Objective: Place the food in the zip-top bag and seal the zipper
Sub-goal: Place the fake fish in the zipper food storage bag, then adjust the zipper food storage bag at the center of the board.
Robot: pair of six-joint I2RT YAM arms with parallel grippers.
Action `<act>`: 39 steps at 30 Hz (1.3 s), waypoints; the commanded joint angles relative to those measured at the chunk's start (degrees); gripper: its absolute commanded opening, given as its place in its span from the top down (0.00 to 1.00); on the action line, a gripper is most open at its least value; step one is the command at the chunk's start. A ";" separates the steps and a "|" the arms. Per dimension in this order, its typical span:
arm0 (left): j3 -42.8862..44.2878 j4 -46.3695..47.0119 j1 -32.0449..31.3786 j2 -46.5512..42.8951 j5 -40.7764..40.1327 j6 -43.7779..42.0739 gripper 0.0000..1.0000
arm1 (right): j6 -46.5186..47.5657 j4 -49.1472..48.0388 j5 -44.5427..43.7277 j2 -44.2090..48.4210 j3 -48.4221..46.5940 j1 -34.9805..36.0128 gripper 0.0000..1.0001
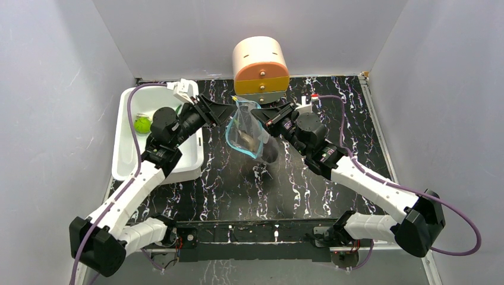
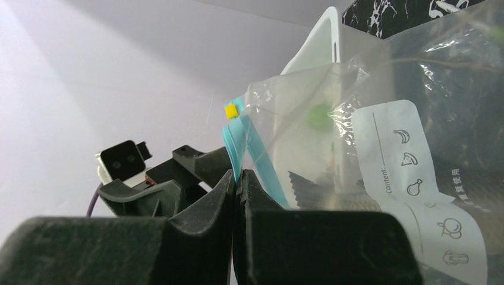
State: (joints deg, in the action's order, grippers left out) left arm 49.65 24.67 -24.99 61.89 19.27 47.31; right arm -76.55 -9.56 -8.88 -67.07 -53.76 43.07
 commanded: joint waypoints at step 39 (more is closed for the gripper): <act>4.96 -14.31 -0.32 -0.90 16.30 -0.17 1.00 | 21.45 13.48 -12.43 6.29 -0.83 0.21 1.00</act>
State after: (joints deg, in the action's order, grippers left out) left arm 53.67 6.04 -24.99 60.75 32.56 45.10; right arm -62.04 1.08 -16.75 -63.51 -52.71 43.11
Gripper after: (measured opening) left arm 0.009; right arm 0.009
